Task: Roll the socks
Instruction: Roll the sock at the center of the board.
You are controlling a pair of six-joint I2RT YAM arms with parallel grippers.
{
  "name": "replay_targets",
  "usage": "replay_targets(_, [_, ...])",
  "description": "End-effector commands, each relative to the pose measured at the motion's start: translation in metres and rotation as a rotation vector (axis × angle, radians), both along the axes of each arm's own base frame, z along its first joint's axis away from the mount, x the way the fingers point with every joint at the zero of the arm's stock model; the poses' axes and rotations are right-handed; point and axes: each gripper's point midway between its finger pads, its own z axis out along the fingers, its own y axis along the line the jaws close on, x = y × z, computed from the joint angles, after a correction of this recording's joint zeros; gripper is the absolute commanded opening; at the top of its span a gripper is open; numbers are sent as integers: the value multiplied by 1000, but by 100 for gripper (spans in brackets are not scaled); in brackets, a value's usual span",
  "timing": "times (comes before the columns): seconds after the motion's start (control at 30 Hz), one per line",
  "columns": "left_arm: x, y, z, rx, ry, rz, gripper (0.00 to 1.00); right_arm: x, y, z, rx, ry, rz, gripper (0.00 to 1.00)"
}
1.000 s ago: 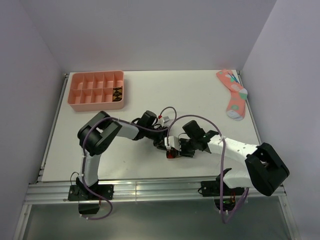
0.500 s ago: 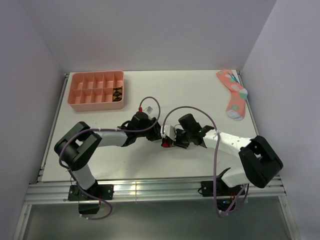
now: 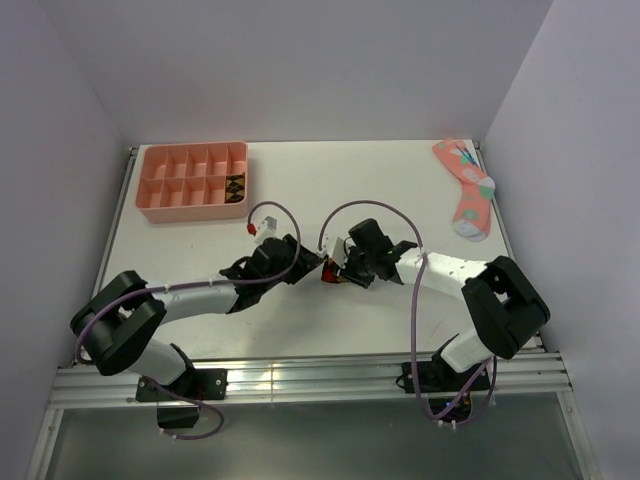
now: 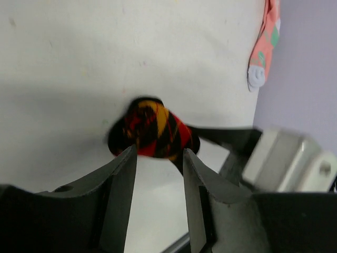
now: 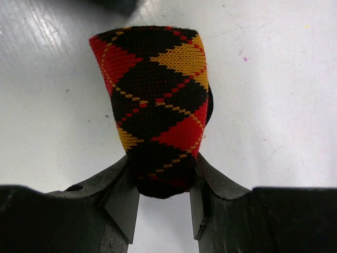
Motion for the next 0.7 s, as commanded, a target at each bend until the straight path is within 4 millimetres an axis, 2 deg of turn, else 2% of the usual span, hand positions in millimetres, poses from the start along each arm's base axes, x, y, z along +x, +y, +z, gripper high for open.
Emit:
replay_targets(0.0, [-15, 0, 12, -74, 32, 156, 46, 19, 7, 17, 33, -46, -62, 19])
replay_targets(0.03, [-14, 3, 15, -89, 21, 218, 47, 19, 8, 17, 38, -43, -63, 19])
replay_targets(0.07, [-26, -8, 19, -148, 48, 221, 49, 19, 8, 17, 40, -43, -68, 19])
replay_targets(0.1, [-28, -14, 21, -178, 55, 231, 50, 20, 9, 18, 45, -48, -71, 19])
replay_targets(0.17, [-30, -19, 9, -177, 108, 298, 51, 20, 9, 16, 44, -42, -76, 19])
replay_targets(0.2, [-35, -32, 15, -181, 108, 289, 52, 21, 9, 16, 45, -45, -77, 19])
replay_targets(0.23, [-35, -29, 1, -135, 118, 326, 54, 21, 10, 17, 49, -45, -78, 19])
replay_targets(0.27, [-39, -35, 3, -176, 142, 343, 55, 20, 10, 17, 50, -43, -77, 19])
replay_targets(0.5, [-33, -30, -1, -258, 152, 464, 61, 20, 13, 19, 66, -36, -78, 19])
replay_targets(0.67, [-29, -27, -14, -304, 179, 525, 64, 20, 15, 20, 71, -28, -77, 18])
